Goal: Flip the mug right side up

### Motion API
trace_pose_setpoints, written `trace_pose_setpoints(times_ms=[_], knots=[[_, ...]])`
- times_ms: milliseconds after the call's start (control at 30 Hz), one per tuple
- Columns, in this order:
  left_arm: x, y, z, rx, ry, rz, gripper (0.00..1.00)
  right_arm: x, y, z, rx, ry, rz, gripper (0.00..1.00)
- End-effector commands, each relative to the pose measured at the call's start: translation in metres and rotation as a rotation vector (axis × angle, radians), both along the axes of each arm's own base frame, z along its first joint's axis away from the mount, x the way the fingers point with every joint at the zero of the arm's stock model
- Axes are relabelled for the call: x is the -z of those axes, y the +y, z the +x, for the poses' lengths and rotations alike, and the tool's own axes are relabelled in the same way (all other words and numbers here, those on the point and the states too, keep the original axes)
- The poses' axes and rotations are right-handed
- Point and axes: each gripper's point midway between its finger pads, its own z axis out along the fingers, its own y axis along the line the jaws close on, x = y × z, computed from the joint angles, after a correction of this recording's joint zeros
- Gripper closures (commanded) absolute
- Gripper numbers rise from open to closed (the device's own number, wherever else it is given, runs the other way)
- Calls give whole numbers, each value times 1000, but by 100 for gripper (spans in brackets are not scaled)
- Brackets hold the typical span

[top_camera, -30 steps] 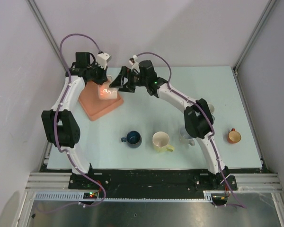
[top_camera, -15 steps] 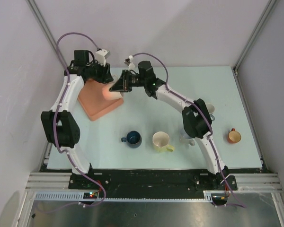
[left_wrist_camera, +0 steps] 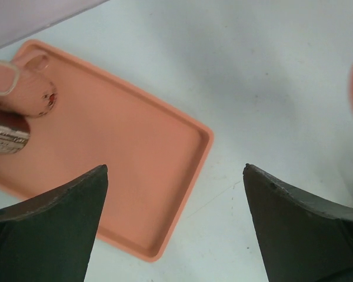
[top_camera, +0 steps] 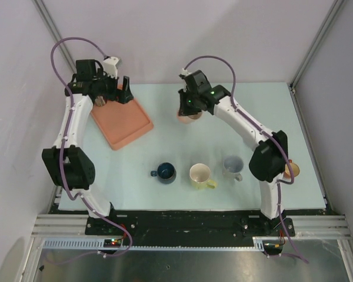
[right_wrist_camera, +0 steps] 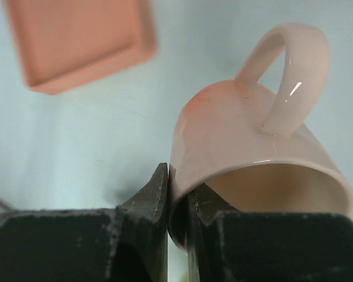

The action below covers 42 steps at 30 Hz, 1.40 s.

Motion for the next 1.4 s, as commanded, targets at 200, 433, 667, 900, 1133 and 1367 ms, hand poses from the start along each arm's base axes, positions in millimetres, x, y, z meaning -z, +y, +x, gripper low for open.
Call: trace_pose_setpoints(times_ms=[200,433,667,900,1133,1367], knots=[[4,48,4,-117,-19,247,0,68,-114,-31,88,111,-562,100],[14,100,21,-189,-16,545,1,115,-114,-49,76,215,-537,100],[14,150,46,-352,8,568,2,137,-114,-55,81,258,-529,98],[36,171,71,-411,40,427,2,129,-113,-55,92,241,-523,47],[54,185,112,-448,31,242,2,101,-109,-58,88,192,-495,14],[66,182,155,-373,-48,195,2,74,-110,-62,102,145,-487,5]])
